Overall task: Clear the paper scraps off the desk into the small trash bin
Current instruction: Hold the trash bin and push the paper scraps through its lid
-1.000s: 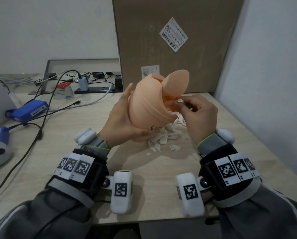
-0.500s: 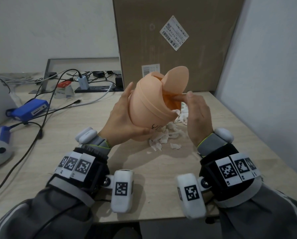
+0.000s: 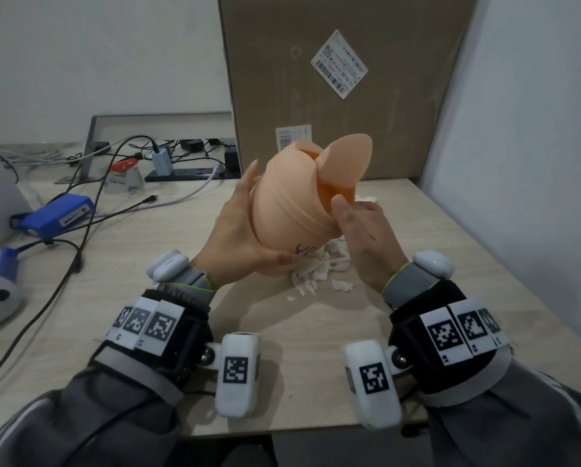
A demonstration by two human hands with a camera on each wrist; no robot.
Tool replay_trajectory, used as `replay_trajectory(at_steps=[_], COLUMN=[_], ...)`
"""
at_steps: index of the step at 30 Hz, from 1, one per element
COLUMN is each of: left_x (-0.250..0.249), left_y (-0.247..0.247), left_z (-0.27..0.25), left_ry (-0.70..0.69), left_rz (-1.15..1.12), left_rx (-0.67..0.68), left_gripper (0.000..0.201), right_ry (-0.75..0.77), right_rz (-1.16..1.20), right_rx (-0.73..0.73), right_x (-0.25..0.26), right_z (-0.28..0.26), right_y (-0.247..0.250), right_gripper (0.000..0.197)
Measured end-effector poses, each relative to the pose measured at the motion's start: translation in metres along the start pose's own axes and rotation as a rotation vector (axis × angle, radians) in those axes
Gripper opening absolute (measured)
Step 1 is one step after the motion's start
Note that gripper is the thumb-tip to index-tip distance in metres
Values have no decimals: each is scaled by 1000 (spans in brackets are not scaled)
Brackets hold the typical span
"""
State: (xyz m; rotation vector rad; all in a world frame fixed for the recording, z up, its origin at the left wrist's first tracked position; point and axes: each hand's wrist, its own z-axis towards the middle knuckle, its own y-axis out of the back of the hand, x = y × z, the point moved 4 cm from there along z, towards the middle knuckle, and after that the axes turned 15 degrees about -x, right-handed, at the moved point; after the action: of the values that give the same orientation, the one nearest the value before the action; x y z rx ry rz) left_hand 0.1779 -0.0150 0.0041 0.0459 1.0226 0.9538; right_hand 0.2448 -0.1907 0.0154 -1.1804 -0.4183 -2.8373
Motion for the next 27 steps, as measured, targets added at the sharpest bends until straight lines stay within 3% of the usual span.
replay_trajectory(at_steps=[2,6,12,17,21,25,27], left_x=[0,-1,1,1,1,5,9], left_y=[0,1,2,3,6,16,27], left_z=[0,-1,-1,0,0,2,5], left_ry=[-8,6,15,47,88,145,177], left_rz=[2,-41,-67,-102,-167,-265,-308], left_rx=[-5,-26,-34,-54,-71,-145,-209], left_gripper=[136,139,138,137,140,139,136], right_ry=[-5,88,89,149,151,90,-42], right_rz=[-53,16,-39,244,223,137,96], right_rx=[-11,-253,-131,-243,-402,-516,-472], right_x=[-2,2,-2,10,3,-7,-13], right_z=[1,6,3,4,5,9,10], right_y=[0,14,5,18,24,25,20], right_gripper=[46,51,46,33,23,20,20])
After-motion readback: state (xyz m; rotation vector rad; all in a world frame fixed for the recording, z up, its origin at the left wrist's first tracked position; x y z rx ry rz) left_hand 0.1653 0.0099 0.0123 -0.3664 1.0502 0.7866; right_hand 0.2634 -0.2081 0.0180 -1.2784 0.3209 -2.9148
